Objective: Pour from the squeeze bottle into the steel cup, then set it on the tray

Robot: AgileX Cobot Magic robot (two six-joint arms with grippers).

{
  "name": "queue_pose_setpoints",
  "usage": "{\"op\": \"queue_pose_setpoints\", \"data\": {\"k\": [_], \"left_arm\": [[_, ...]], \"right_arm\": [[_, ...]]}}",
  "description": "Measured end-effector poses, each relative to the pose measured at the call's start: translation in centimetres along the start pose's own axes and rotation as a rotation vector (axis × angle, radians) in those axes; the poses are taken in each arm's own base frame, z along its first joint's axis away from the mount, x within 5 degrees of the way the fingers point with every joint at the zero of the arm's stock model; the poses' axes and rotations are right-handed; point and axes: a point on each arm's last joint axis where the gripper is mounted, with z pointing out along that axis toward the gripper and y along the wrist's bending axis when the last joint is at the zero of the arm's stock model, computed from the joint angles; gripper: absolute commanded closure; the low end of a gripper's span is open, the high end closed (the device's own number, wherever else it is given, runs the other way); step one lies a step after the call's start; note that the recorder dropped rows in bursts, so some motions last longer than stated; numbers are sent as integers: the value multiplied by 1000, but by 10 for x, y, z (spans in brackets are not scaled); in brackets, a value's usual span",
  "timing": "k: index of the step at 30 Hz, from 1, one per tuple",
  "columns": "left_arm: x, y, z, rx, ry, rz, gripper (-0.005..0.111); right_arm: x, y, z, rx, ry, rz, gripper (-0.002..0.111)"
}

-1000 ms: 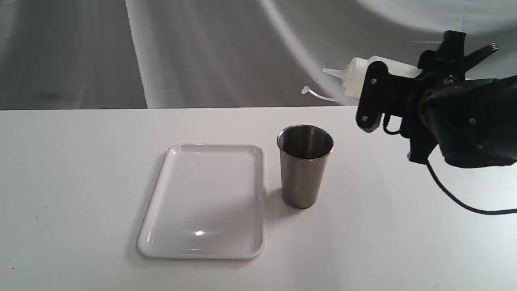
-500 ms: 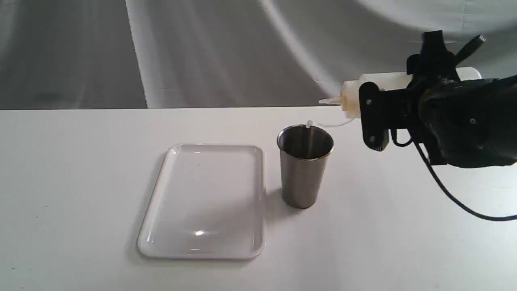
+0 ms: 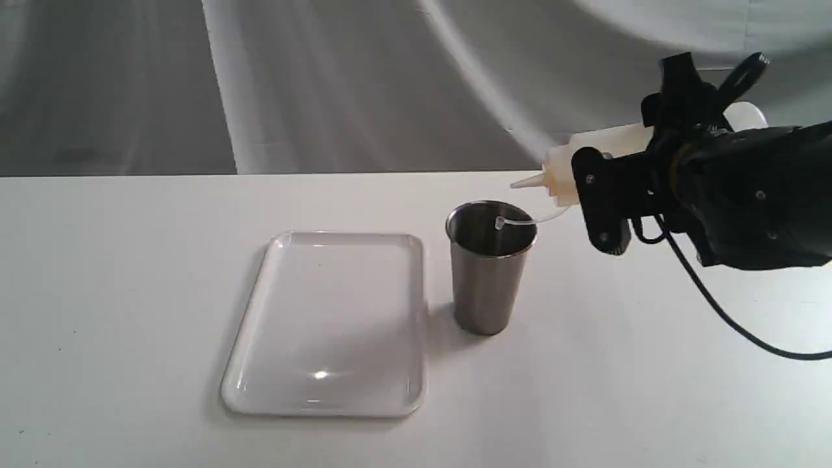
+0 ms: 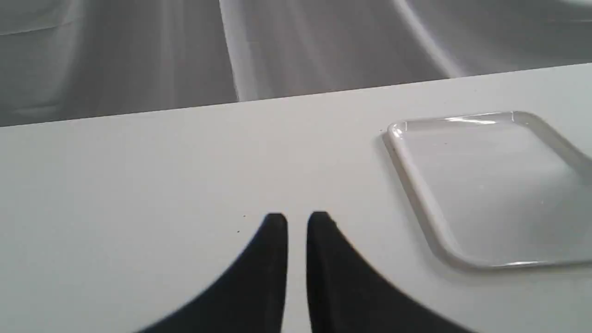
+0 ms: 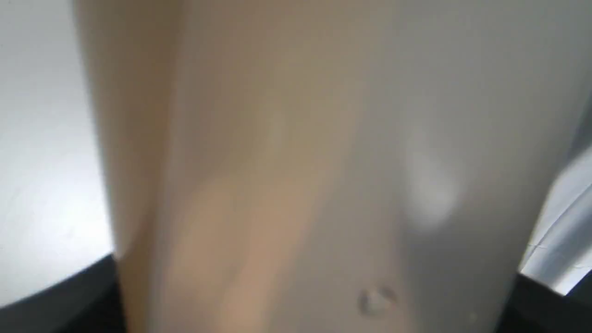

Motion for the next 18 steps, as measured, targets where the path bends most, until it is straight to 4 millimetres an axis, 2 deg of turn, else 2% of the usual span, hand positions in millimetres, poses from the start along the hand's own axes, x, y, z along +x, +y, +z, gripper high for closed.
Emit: {"op": "queue_pose_setpoints", "data": {"k": [18], "left_arm": [[0,0,0,0,0,0,98]], "right_arm": [[-2,0,0,3,-17,-62,108]]}}
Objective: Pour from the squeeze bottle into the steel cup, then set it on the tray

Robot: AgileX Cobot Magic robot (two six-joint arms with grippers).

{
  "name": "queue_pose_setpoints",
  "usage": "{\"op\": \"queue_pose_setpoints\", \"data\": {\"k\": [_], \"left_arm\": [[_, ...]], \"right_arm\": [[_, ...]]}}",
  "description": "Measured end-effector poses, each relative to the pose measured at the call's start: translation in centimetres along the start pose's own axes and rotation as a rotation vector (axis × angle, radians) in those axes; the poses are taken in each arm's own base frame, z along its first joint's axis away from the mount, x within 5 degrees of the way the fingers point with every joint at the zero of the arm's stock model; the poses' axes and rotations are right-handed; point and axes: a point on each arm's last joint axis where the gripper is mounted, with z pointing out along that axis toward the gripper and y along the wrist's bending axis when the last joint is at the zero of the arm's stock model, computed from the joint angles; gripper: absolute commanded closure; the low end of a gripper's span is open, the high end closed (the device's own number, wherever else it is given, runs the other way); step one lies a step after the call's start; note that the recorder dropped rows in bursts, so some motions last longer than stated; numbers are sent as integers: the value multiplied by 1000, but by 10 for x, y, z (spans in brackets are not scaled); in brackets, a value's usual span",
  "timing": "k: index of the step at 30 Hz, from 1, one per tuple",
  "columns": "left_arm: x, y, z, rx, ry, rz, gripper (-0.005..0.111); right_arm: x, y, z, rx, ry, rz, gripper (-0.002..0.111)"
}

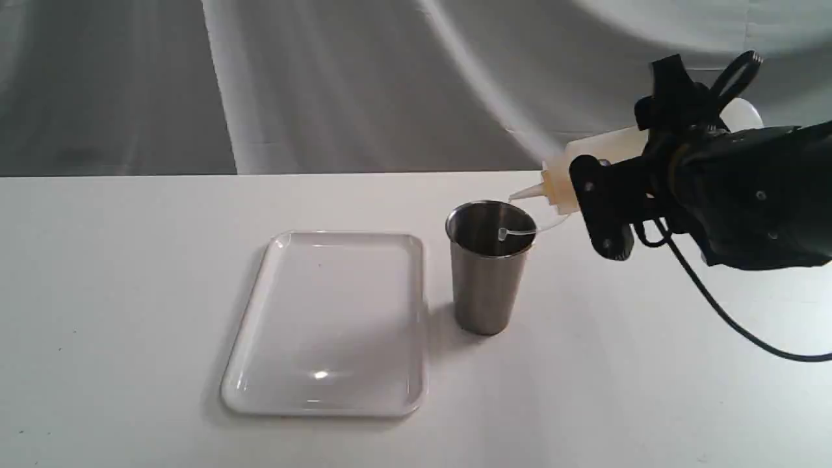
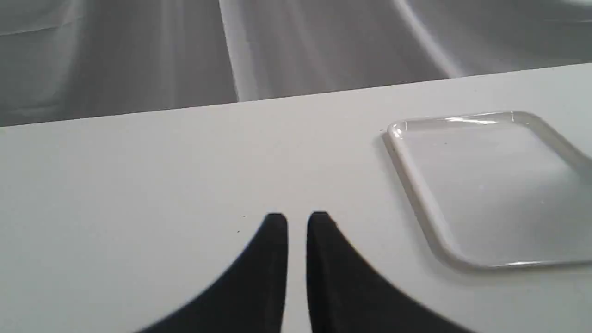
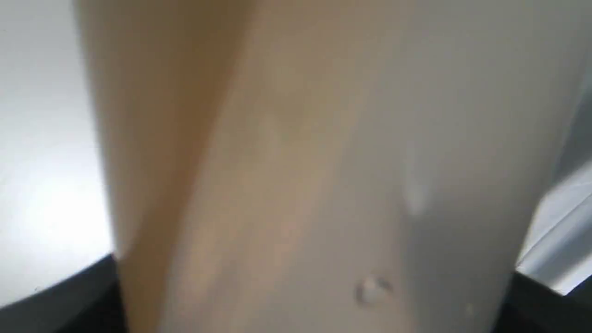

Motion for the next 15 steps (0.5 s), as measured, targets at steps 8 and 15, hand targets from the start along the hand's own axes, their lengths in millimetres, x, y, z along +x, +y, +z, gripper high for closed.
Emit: {"op": "queue_pose_setpoints", "data": {"k": [8,15], "left_arm": [[0,0,0,0,0,0,98],[0,0,0,0,0,0,98]], "right_arm": [[-3,-1,-1,3,-9,-7,108],[-2,-6,-1,16,-7,1,108]]}}
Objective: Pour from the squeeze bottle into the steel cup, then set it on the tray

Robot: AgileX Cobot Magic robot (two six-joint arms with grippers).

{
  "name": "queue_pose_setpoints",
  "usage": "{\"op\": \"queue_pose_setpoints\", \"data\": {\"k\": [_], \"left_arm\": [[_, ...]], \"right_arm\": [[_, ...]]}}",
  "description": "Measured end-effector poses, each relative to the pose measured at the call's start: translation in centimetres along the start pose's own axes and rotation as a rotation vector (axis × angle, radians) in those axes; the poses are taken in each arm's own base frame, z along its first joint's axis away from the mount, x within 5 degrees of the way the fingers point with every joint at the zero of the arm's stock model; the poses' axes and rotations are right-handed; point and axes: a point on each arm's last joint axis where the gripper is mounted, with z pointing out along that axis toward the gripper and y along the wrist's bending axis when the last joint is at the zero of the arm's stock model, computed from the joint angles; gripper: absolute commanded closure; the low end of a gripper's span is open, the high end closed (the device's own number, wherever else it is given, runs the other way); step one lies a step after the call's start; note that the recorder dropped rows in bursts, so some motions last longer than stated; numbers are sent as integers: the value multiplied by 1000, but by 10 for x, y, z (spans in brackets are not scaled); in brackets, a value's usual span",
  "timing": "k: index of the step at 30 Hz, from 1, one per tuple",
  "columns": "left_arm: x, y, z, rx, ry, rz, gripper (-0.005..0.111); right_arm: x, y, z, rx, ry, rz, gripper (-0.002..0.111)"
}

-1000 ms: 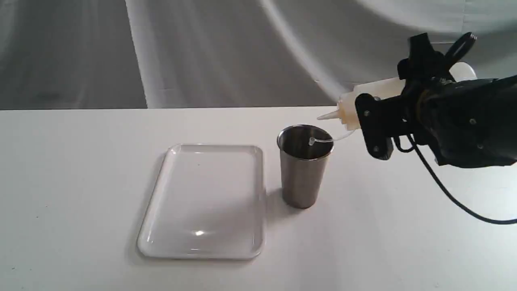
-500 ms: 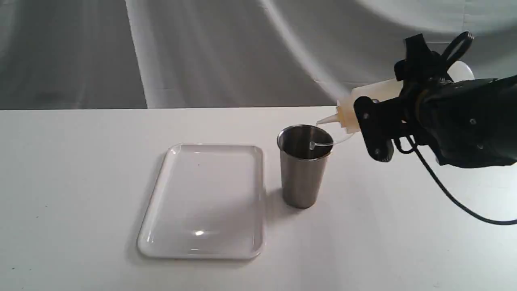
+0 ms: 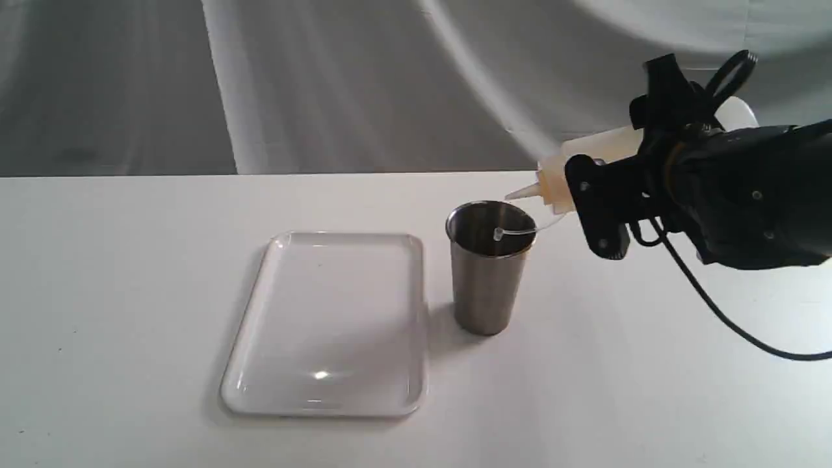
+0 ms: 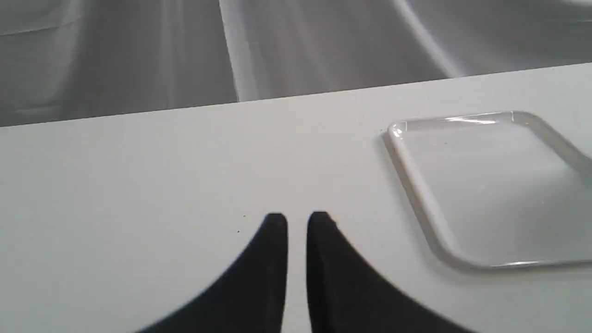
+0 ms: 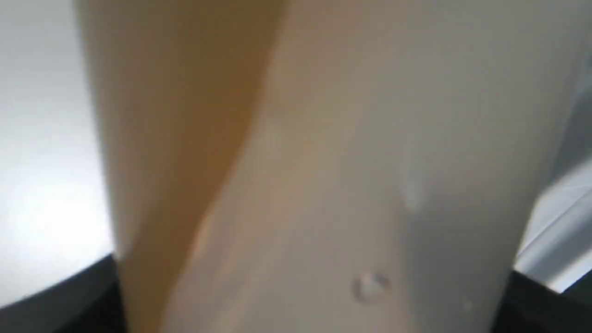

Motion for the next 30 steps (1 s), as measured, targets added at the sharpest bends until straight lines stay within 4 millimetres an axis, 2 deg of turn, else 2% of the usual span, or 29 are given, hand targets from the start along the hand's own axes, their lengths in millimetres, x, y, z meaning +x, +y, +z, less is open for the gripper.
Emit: {"op": "queue_pose_setpoints", "data": {"k": [7,14,30], "left_arm": [[0,0,0,0,0,0,98],[0,0,0,0,0,2,98],[0,0,0,0,0,2,98]], "right_arm": [[4,-20,0,51,19,-14,108],[5,-22,-1,55,28,-127,108],[3,-22,-1,56,24,-149,108]]}}
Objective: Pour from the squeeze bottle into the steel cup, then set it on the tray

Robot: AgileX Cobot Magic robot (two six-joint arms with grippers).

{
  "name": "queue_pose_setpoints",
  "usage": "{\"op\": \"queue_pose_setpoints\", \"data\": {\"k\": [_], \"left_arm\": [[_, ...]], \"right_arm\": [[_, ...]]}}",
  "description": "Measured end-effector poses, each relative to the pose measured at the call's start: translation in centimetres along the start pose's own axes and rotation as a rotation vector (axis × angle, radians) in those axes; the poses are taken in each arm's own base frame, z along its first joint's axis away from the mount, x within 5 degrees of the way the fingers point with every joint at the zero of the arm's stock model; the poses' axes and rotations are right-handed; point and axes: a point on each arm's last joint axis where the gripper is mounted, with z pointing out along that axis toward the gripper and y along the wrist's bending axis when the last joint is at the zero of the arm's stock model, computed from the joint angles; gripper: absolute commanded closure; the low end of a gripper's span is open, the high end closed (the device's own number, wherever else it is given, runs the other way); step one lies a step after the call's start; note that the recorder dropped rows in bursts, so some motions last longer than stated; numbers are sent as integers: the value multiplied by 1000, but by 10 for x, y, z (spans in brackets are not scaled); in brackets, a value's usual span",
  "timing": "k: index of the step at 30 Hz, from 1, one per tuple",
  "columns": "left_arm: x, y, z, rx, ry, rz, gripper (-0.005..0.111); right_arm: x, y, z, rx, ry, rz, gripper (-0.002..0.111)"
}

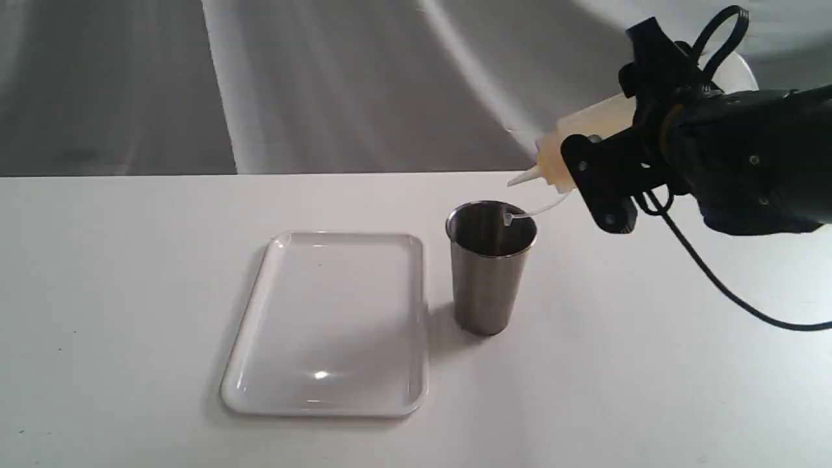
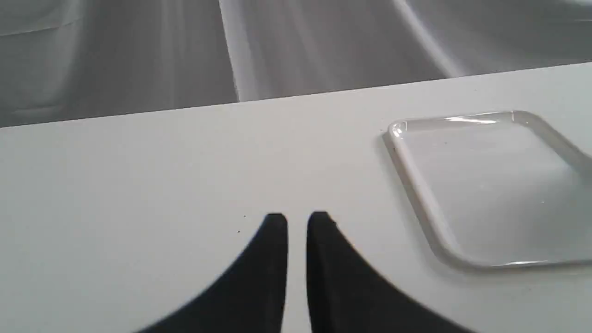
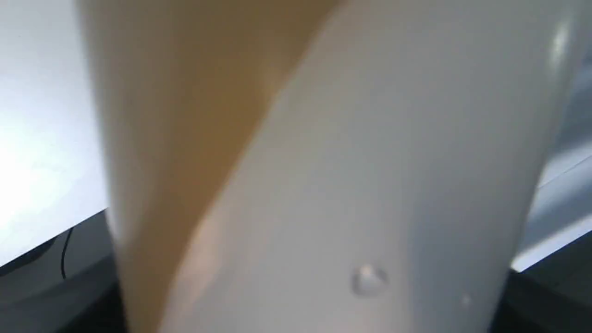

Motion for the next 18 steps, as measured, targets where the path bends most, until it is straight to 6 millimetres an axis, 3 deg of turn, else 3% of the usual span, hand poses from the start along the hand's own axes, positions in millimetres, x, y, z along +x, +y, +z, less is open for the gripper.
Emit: {"op": "queue_pose_setpoints", "data": {"k": [9,18], "left_arm": [[0,0,0,0,0,2,98],[0,0,0,0,0,2,98]], "right_arm": [[-1,0,0,1,-8,2,108],[-1,0,0,1,-12,218,108]]}}
